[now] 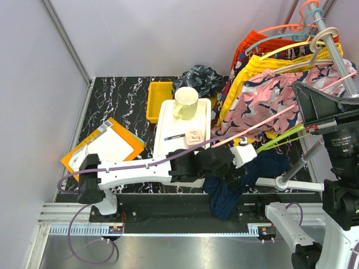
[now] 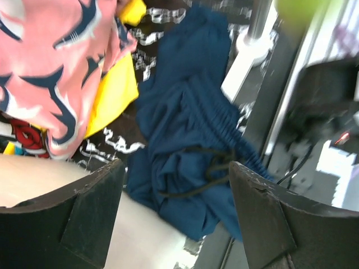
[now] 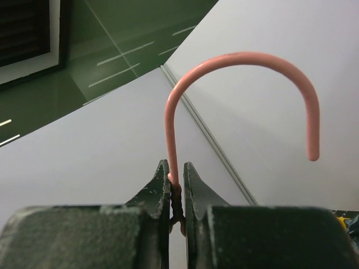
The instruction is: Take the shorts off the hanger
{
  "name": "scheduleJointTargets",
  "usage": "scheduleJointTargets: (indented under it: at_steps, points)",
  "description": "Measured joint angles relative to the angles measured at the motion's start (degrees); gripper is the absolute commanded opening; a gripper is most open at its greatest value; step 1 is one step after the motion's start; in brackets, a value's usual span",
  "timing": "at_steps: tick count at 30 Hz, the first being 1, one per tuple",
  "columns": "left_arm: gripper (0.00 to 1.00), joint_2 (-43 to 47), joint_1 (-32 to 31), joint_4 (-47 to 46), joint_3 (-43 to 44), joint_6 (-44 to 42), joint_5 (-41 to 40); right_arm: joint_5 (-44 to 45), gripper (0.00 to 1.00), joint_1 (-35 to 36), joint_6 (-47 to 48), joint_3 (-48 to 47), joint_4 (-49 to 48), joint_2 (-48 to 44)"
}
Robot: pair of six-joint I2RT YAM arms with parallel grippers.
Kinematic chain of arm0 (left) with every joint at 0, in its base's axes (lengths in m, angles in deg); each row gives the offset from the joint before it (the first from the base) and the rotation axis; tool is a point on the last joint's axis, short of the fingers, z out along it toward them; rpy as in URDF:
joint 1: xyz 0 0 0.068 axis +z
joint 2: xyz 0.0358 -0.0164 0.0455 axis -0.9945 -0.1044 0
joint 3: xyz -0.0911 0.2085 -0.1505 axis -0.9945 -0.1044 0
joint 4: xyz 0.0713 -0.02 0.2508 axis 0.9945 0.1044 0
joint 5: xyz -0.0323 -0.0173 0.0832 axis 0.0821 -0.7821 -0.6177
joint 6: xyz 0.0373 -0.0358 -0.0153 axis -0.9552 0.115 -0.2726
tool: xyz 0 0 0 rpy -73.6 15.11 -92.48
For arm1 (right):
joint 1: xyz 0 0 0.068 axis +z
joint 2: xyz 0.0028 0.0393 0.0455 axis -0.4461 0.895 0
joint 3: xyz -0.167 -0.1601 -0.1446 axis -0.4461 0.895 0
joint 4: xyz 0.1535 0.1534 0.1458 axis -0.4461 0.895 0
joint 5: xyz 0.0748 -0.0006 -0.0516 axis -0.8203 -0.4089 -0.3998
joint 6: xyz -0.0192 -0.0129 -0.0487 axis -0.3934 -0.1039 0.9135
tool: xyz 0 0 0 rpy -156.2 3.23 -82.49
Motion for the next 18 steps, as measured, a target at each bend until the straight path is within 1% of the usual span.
scheduleJointTargets:
  at_steps: [4,6,8,11,18]
  points:
    - [0.83,-1.2,-0.74,0.7,-1.4,-2.6,-1.64,0.2,0.0,0.0,0.79,0.0,0.02,-0.07]
    - [0.92,-2.19,-0.83,0.98,-1.64,-3.65,-1.92,0.44,0.0,0.0,1.03,0.17,-0.02,-0.07]
    - [0.95,-3.17,-0.87,1.46,-1.66,-4.63,-2.43,0.79,0.0,0.0,1.18,0.79,-0.02,-0.09]
    - [0.98,-5.09,-0.87,2.01,-1.46,-5.84,-3.26,1.16,0.0,0.0,1.18,2.27,-0.04,-0.04]
    - [0.99,-13.2,0.02,6.47,2.1,-8.22,-2.56,1.18,0.0,0.0,1.18,3.41,-0.04,1.01]
